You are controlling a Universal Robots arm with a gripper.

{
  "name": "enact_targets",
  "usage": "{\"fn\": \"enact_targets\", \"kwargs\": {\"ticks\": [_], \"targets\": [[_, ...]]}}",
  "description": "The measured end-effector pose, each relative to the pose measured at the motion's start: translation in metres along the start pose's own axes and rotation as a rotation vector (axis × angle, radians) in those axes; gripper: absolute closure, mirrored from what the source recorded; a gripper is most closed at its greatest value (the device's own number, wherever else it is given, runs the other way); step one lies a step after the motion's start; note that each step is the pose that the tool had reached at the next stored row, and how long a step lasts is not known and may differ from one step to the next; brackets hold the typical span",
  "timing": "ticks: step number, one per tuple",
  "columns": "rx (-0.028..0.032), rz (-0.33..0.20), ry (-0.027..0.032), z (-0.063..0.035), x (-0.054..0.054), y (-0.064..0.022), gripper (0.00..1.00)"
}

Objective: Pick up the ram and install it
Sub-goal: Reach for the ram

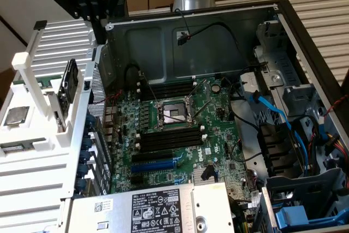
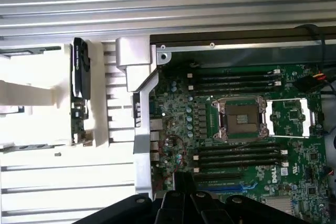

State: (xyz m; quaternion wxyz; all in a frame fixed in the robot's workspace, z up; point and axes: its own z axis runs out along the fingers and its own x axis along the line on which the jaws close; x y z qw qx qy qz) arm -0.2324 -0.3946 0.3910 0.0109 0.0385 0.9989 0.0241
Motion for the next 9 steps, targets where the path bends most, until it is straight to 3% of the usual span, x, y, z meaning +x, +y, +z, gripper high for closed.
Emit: {"fn": "enact_targets", "kwargs": {"ticks": [6, 8, 9], "targets": [[0.0000, 0.000, 0.0000, 0.0011, 0.016, 0.0004, 0.90], [0.0000, 0.000, 0.0000, 0.0015, 0.025, 0.0006, 0.90], [0.0000, 0.000, 0.0007, 0.0015, 0.036, -0.0002, 0.90]]}}
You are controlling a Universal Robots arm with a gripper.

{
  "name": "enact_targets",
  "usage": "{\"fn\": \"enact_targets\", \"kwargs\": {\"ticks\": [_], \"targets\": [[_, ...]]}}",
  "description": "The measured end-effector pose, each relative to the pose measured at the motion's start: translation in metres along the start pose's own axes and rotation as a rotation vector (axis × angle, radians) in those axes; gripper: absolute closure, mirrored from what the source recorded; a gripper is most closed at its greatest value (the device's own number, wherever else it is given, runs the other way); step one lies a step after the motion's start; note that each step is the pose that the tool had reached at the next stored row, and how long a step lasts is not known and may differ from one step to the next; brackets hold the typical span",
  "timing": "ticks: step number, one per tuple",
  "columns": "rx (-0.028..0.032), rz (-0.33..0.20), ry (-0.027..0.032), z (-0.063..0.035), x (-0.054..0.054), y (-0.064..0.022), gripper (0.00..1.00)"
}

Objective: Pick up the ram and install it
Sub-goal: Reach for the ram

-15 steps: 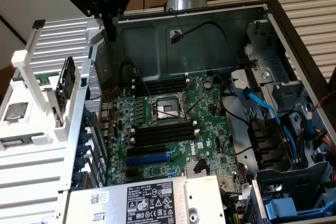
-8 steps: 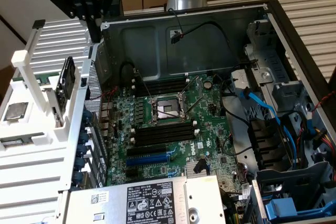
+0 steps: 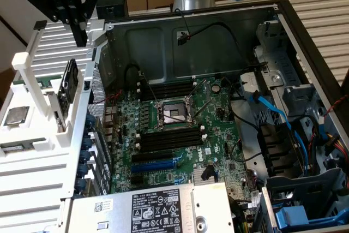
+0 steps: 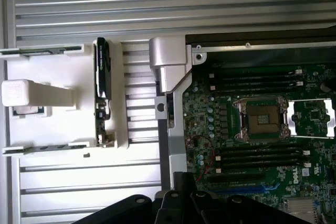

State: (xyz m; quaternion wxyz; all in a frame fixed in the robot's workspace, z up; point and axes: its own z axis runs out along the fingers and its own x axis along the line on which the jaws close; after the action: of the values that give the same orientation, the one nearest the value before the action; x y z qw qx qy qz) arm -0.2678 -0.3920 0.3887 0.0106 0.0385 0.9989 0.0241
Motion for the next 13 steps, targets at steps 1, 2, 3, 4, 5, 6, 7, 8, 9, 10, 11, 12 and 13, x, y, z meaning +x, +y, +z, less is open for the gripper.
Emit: {"fn": "enact_targets", "kwargs": {"ticks": [1, 2, 3, 4, 5, 6, 7, 8, 9, 10, 11, 12, 13], "targets": [[0.0001, 0.000, 0.0007, 0.0000, 0.002, -0.0001, 0.90], [0.0002, 0.000, 0.0015, 0.0000, 0.004, -0.0003, 0.90], [0.0002, 0.000, 0.0025, 0.0000, 0.005, -0.0004, 0.90], [0.0003, 0.000, 0.0037, 0.0000, 0.006, -0.0005, 0.90], [0.0003, 0.000, 0.0056, 0.0000, 0.008, -0.0006, 0.90], [0.0004, 0.000, 0.0078, 0.0000, 0.009, -0.0007, 0.90], [0.0003, 0.000, 0.0100, -0.0001, 0.011, -0.0009, 0.90], [-0.0001, 0.000, 0.0120, -0.0001, 0.014, -0.0010, 0.90], [-0.0010, 0.000, 0.0136, -0.0002, 0.017, -0.0013, 0.90], [-0.0023, 0.000, 0.0150, -0.0003, 0.020, -0.0015, 0.90], [-0.0034, 0.000, 0.0165, -0.0004, 0.023, -0.0018, 0.90], [-0.0074, 0.000, 0.0194, -0.0006, 0.040, -0.0030, 0.90], [-0.0084, 0.000, 0.0200, -0.0007, 0.044, -0.0034, 0.90]]}}
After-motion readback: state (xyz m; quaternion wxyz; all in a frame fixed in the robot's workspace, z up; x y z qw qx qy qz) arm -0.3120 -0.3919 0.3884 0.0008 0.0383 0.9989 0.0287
